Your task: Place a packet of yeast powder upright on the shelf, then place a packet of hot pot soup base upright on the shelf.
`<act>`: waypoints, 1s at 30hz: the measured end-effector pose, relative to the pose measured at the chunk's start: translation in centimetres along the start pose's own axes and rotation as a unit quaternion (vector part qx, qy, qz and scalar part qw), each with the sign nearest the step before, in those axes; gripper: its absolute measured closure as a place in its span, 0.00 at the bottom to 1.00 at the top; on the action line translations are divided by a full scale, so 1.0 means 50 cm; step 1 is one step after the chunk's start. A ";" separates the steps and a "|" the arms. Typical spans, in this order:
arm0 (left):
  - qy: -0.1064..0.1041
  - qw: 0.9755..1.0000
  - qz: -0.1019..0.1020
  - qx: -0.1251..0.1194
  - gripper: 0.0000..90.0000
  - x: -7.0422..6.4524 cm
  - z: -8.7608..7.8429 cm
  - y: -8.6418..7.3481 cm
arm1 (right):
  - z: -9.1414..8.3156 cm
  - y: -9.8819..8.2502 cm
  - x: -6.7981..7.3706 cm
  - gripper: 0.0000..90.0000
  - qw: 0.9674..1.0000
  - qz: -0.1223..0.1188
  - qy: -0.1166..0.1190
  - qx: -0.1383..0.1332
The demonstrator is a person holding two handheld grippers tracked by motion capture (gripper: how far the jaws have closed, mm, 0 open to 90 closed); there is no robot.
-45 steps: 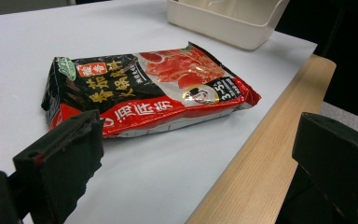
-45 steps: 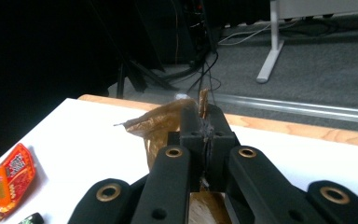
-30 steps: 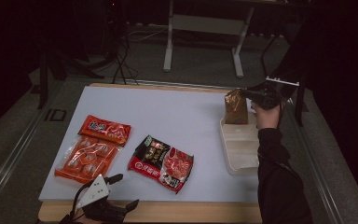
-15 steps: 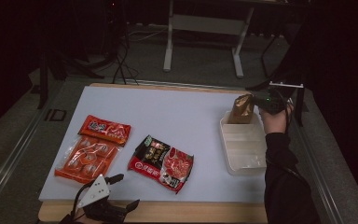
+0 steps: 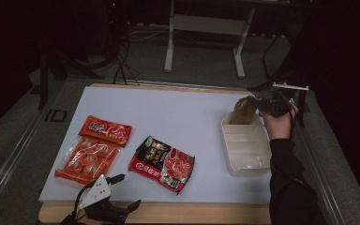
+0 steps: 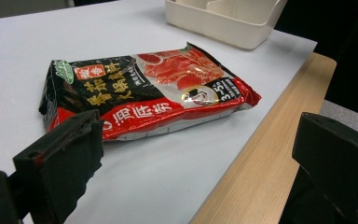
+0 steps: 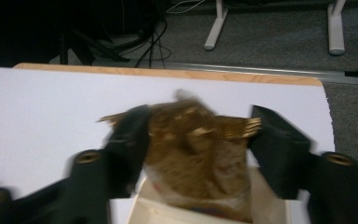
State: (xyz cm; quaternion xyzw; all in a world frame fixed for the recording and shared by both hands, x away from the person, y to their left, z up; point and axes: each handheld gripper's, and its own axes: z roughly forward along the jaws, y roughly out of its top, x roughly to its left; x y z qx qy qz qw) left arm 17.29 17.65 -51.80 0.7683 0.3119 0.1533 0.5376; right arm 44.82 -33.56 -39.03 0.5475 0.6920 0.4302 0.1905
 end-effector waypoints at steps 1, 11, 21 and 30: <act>0.001 1.000 0.000 0.000 0.03 0.000 0.001 0.000 | -0.006 -0.001 0.005 0.39 1.000 -0.003 0.002 -0.002; 0.000 1.000 -0.008 -0.008 0.03 0.005 0.006 0.002 | -0.077 -0.012 0.040 0.16 0.997 -0.029 0.049 -0.050; -0.008 1.000 -0.022 0.002 0.04 0.004 0.006 0.004 | -0.144 -0.052 0.084 0.16 0.991 -0.051 0.087 -0.088; -0.009 0.998 -0.034 0.043 0.04 0.004 0.009 0.012 | -0.201 -0.121 0.143 0.16 0.982 -0.083 0.136 -0.098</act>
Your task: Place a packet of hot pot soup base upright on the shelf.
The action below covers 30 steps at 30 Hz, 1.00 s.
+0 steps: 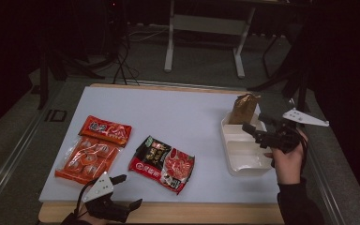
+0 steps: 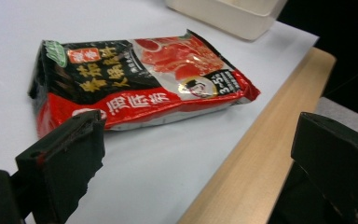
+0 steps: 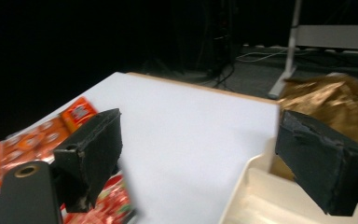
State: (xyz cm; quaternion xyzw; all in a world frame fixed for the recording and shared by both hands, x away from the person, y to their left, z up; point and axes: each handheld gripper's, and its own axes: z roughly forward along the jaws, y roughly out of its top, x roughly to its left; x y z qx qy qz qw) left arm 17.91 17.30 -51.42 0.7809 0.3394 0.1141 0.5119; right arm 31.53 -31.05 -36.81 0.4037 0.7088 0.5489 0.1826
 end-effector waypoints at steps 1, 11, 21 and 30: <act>0.002 1.000 -0.001 0.005 0.04 0.001 0.001 0.000 | -0.003 -0.005 0.006 0.16 1.000 0.000 0.004 -0.001; 0.051 0.996 0.009 0.067 0.40 -0.010 0.021 0.004 | -0.025 -0.085 0.100 0.16 0.996 -0.030 0.083 0.007; 0.118 0.983 -0.017 0.139 0.79 0.025 0.069 0.019 | -0.038 -0.127 0.137 0.19 0.990 -0.023 0.137 0.003; 0.118 0.977 -0.045 0.171 1.00 0.058 0.093 0.016 | -0.061 -0.137 0.153 0.19 0.989 -0.042 0.142 -0.005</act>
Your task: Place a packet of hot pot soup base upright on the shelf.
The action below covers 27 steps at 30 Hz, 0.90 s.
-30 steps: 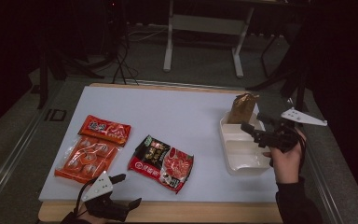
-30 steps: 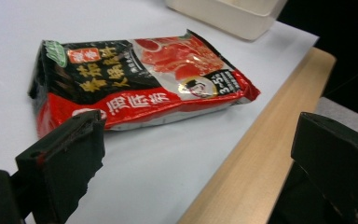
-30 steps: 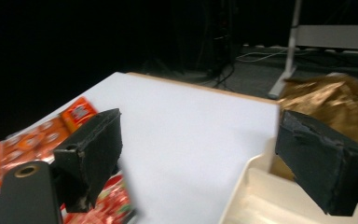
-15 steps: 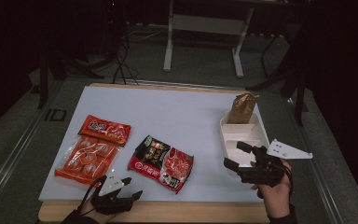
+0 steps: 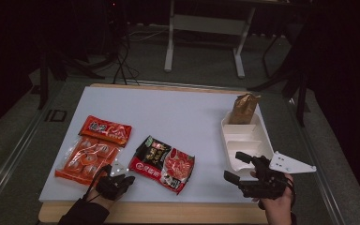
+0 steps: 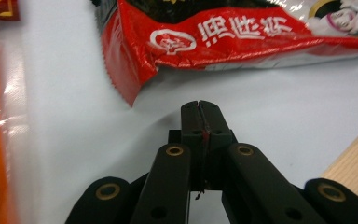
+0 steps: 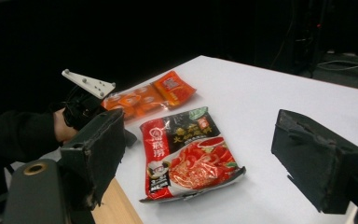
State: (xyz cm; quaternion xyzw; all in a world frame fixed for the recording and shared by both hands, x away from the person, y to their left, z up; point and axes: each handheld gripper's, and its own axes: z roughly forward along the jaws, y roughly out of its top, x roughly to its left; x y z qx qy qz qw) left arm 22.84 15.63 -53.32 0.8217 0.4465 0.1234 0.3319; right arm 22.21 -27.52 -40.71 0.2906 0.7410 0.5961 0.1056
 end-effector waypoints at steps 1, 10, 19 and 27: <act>-0.005 1.000 0.003 0.001 1.00 0.000 0.001 0.003 | -0.002 0.000 0.001 0.19 1.000 -0.002 -0.001 0.001; -0.005 1.000 0.011 0.007 1.00 -0.008 0.035 0.028 | -0.015 -0.008 0.008 0.19 1.000 -0.001 -0.012 0.006; -0.009 1.000 -0.004 0.009 1.00 0.008 0.052 0.048 | -0.003 -0.024 0.002 0.19 1.000 0.005 -0.009 0.007; -0.001 1.000 -0.002 0.002 1.00 0.015 0.069 0.083 | -0.011 -0.030 0.003 0.19 1.000 0.012 -0.009 0.006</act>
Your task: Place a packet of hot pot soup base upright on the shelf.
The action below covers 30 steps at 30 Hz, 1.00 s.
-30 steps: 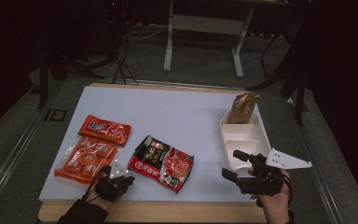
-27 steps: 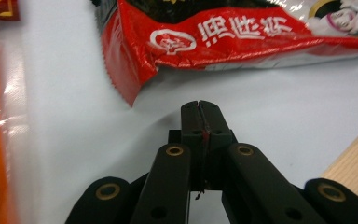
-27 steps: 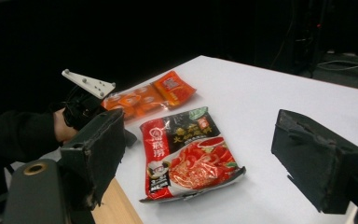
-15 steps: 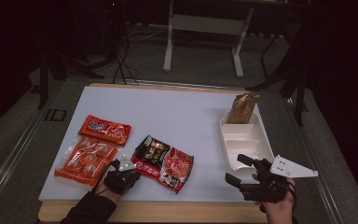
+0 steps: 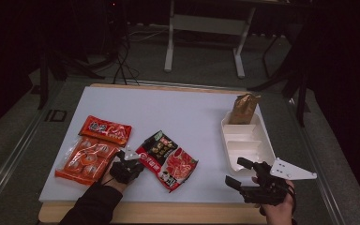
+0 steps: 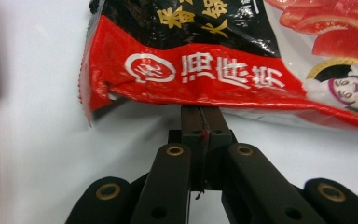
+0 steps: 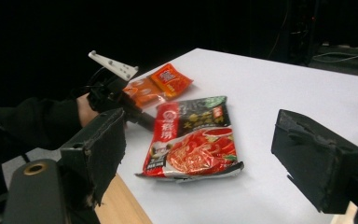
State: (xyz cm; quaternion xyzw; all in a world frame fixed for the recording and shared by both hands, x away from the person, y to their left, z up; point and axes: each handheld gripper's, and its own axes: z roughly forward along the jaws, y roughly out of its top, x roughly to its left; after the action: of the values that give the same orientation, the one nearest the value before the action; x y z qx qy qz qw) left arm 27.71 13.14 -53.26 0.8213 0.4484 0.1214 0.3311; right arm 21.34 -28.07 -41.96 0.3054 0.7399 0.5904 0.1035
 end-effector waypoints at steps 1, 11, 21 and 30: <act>0.000 1.000 -0.003 -0.001 1.00 0.001 0.003 0.003 | -0.001 -0.002 -0.001 0.19 1.000 0.001 0.000 0.002; -0.002 1.000 -0.001 0.007 1.00 0.017 0.036 0.050 | -0.003 -0.008 0.001 0.19 1.000 -0.006 -0.008 0.009; -0.013 1.000 0.001 0.001 1.00 0.030 0.066 0.089 | -0.001 -0.017 -0.008 0.19 0.999 -0.012 -0.034 0.007; -0.015 1.000 0.013 0.012 1.00 0.032 0.093 0.119 | 0.001 -0.020 -0.013 0.19 0.999 -0.009 -0.037 0.010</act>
State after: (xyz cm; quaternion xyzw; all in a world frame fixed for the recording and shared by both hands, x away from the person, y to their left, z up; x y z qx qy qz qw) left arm 34.80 10.18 -53.02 0.8327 0.4338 0.1086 0.3264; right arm 21.56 -28.53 -43.07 0.3215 0.7439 0.5705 0.1336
